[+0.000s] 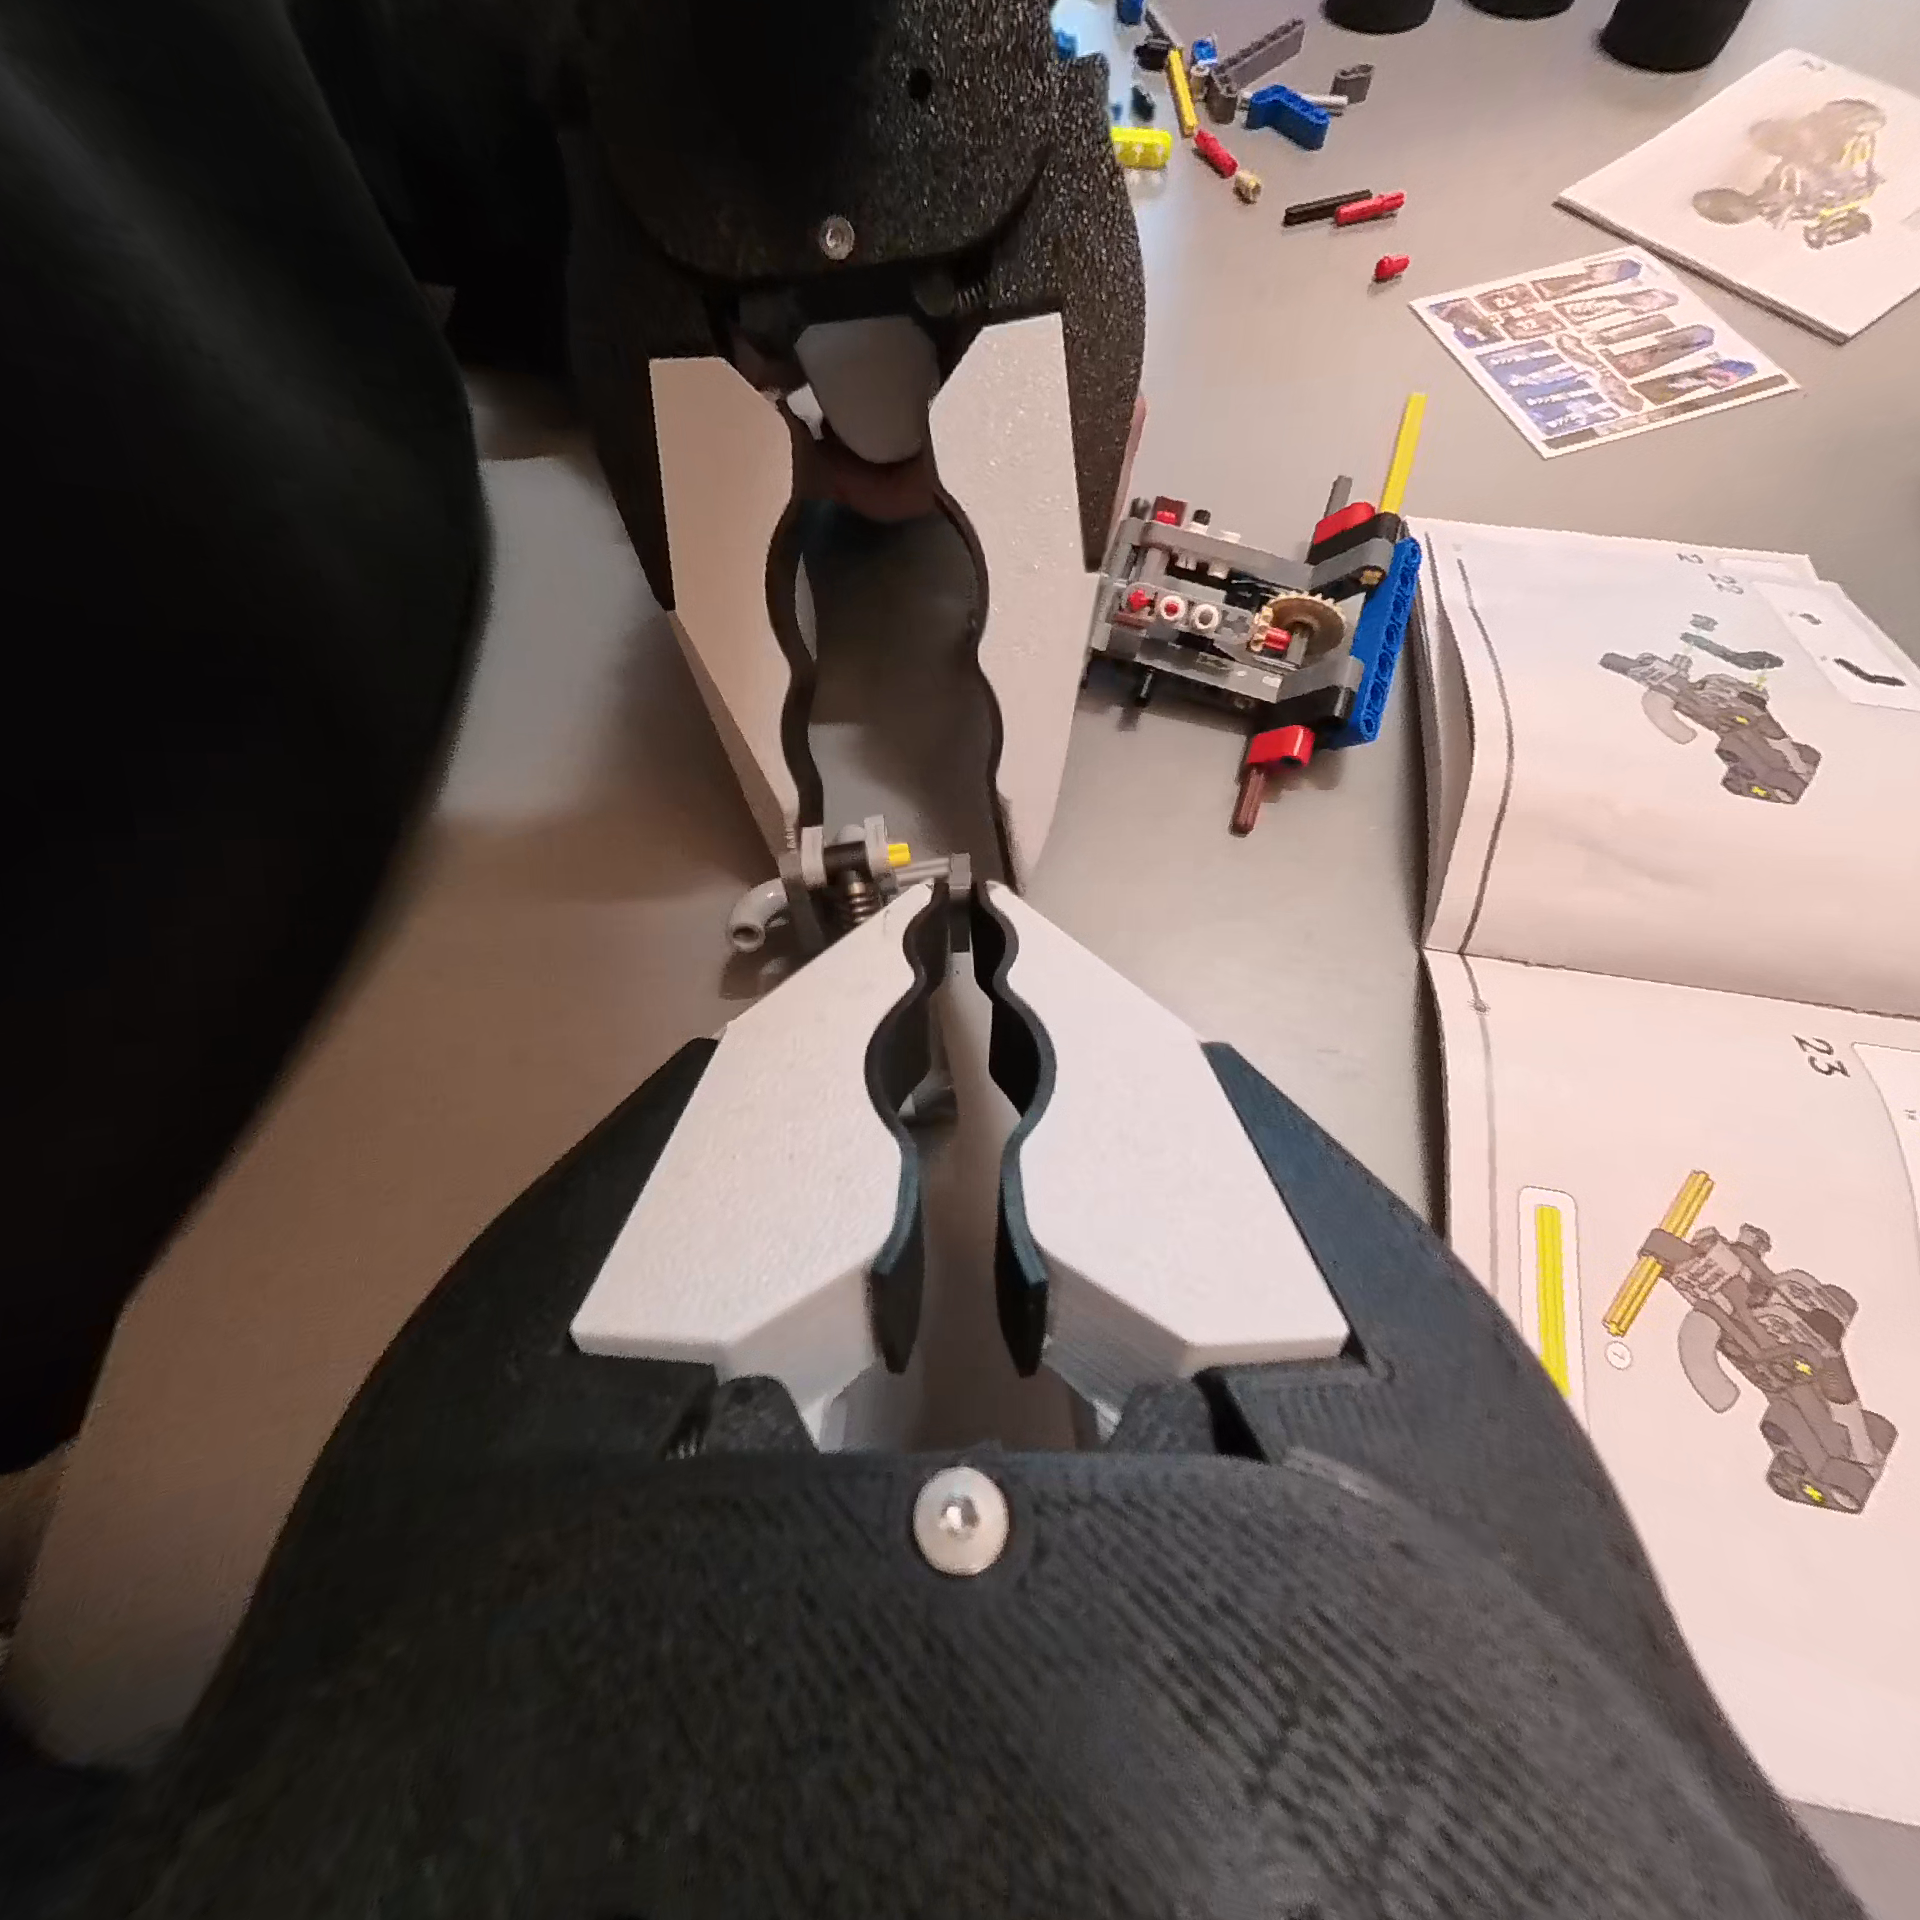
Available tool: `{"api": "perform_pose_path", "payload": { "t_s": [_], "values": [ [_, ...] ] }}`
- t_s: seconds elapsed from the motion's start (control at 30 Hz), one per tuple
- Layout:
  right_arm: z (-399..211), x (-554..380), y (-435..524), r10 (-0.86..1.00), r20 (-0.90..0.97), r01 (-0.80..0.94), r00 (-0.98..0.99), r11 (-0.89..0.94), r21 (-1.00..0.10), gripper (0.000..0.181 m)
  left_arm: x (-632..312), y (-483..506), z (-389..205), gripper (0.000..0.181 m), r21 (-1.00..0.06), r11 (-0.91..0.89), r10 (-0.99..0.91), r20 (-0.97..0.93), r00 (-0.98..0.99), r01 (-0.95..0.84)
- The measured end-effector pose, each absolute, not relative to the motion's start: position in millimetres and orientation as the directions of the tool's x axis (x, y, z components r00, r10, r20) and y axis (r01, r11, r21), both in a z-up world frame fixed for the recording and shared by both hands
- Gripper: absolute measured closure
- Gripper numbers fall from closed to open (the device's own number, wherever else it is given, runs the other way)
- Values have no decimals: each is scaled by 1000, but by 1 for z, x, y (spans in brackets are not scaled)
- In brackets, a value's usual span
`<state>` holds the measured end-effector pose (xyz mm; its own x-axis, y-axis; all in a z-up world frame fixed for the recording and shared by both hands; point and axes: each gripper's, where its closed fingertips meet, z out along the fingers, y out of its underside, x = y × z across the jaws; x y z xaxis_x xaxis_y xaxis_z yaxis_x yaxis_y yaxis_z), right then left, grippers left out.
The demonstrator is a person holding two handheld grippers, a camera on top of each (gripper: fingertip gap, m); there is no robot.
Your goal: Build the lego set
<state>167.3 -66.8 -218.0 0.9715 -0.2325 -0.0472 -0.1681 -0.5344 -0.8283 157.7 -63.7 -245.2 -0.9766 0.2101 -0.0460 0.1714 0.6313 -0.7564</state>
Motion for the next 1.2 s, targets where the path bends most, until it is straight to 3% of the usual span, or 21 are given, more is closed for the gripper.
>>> {"api": "perform_pose_path", "payload": {
  "t_s": [0.03, 0.77, 1.03, 1.1, 1.2],
  "values": [
    [-218, 167, -67, -233, -47, -168, 971, -533, -829, 179, 157, -64, -245, 142, -758, 628, 211, -52, -976, 176],
    [-216, 166, -63, -99, -89, -126, 991, -488, -864, 179, 152, -63, -245, 150, -759, 611, 284, -54, -957, 224],
    [-217, 166, -64, -132, -86, -140, 988, -485, -864, 180, 153, -64, -246, 151, -760, 615, 284, -39, -958, 213],
    [-218, 167, -64, -165, -115, -182, 980, -482, -857, 179, 153, -64, -246, 150, -759, 619, 279, -29, -960, 203],
    [-228, 176, -69, -293, -287, -399, 912, -470, -787, 179, 158, -63, -248, 148, -748, 642, 247, -6, -969, 168]
  ]
}}
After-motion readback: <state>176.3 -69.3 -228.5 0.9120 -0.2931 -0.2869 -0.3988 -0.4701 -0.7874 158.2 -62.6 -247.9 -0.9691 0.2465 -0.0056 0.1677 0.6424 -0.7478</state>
